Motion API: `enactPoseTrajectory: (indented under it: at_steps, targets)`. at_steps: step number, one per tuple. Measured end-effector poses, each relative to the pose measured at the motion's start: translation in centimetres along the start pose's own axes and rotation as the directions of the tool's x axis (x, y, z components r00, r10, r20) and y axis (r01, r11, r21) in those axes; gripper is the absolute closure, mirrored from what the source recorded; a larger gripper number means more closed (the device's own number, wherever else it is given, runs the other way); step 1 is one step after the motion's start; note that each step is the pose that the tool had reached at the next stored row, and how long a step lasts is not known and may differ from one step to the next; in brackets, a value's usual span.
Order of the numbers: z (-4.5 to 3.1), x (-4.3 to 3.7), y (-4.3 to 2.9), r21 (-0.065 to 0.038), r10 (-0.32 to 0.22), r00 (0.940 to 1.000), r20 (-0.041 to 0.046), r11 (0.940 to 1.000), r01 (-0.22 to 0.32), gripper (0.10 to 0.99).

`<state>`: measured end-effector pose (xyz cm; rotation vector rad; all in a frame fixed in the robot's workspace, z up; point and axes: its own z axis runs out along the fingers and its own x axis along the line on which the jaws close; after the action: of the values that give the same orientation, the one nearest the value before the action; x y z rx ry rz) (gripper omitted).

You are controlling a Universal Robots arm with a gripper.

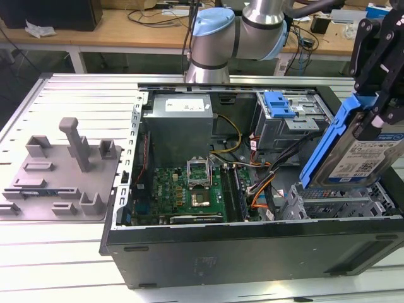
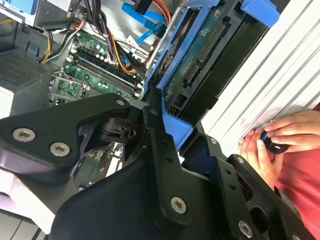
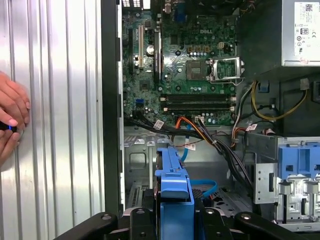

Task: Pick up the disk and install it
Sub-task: 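Insert the disk into the insertion slot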

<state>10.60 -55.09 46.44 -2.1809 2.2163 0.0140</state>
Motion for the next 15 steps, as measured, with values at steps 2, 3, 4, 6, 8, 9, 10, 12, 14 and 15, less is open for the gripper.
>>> enactPoseTrajectory:
  at_steps: [2,3,4,6,8,9,10,12,14,15]
  targets:
    - [0.14,0.01,0.01,0.000,0.000,1.0000,0.0001,1.0000,0.000,0.722]
    - [0.20,0.01,0.01,0.000,0.000,1.0000,0.0001,1.0000,0.000,0.722]
    - [0.25,0.01,0.01,0.000,-0.001,1.0000,0.0001,1.0000,0.001,0.722]
    - [0.37,0.01,0.02,0.000,-0.001,1.0000,0.0000,1.0000,0.001,0.722]
    - [0.47,0.02,0.02,0.000,-0.002,1.0000,0.0001,1.0000,0.002,0.722]
    - [0.51,0.02,0.02,0.000,-0.002,1.0000,0.0001,1.0000,0.002,0.722]
    - [0.78,0.03,0.04,0.000,-0.004,1.0000,0.0002,1.0000,0.004,0.722]
    - [1.36,0.06,0.04,0.000,-0.007,1.0000,0.0001,1.0000,0.007,0.722]
    - [1.50,0.06,0.04,0.000,-0.007,1.0000,0.0002,1.0000,0.007,0.722]
    - [1.57,0.07,0.05,0.000,-0.007,1.0000,0.0002,1.0000,0.007,0.722]
